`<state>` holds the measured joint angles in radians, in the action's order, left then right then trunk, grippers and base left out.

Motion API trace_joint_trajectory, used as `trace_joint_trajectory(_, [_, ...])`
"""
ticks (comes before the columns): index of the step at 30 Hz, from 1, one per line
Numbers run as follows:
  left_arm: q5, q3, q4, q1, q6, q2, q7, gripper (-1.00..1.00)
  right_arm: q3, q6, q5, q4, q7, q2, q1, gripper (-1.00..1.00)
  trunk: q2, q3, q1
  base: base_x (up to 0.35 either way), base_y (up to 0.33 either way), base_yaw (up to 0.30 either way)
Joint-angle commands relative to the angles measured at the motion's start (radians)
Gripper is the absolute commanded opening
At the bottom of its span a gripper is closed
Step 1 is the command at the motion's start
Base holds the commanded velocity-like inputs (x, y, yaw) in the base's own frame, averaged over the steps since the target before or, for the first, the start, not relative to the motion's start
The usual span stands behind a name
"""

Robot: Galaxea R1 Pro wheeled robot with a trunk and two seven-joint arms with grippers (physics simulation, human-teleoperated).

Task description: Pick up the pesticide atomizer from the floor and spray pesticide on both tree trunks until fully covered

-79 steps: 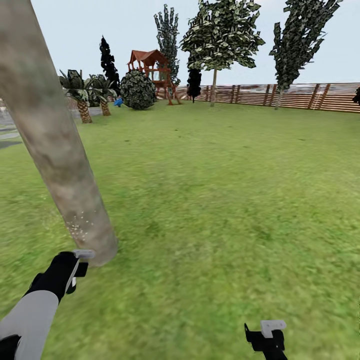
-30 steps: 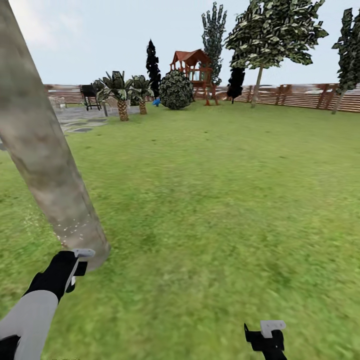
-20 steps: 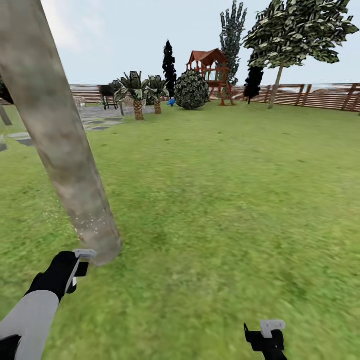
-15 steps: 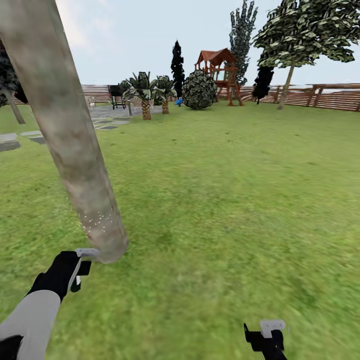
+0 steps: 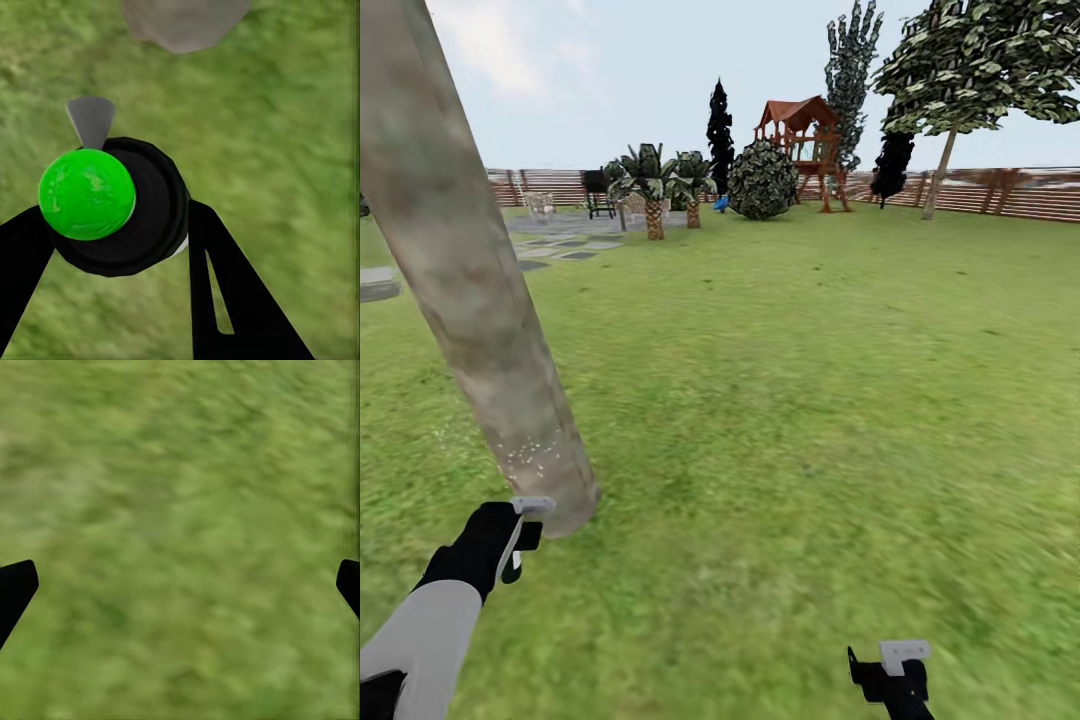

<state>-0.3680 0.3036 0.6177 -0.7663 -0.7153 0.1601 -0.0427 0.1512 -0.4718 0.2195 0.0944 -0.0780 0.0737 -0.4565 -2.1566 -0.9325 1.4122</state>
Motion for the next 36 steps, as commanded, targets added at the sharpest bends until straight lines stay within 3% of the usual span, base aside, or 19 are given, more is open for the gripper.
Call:
trace_joint_trajectory(1, [-0.007, 0.003, 0.002, -0.001, -0.004, 0.000, -0.005, -1.00, 0.007, -0.003, 0.011, -0.001, -0.003, -0.001, -0.001, 1.00, 0.000, -0.001, 0.000, 0.103, -0.272, 0.192])
trace_joint_trajectory(14, [-0.011, 0.003, 0.001, -0.001, -0.005, 0.003, -0.004, -1.00, 0.006, -0.003, 0.011, -0.001, -0.003, -0.002, -0.001, 1.00, 0.000, -0.001, 0.000, 0.135, -0.262, 0.268])
trace_joint_trajectory(20, [-0.008, 0.005, 0.000, -0.001, -0.005, 0.002, -0.004, -1.00, 0.007, -0.003, 0.011, -0.001, -0.003, -0.001, -0.001, 1.00, 0.000, -0.001, 0.000, 0.023, -0.032, 0.276])
trace_joint_trajectory(27, [-0.002, 0.007, -0.011, -0.002, -0.006, -0.038, -0.005, -1.00, 0.007, -0.004, 0.011, -0.001, -0.005, 0.003, -0.001, 1.00, 0.000, -0.001, 0.000, 0.000, 0.000, 0.241])
trace_joint_trajectory(36, [-0.006, -0.003, 0.003, -0.005, -0.005, -0.041, -0.010, -1.00, 0.007, -0.004, 0.011, -0.001, -0.006, 0.005, -0.001, 1.00, 0.000, -0.001, 0.000, 0.036, -0.040, 0.015])
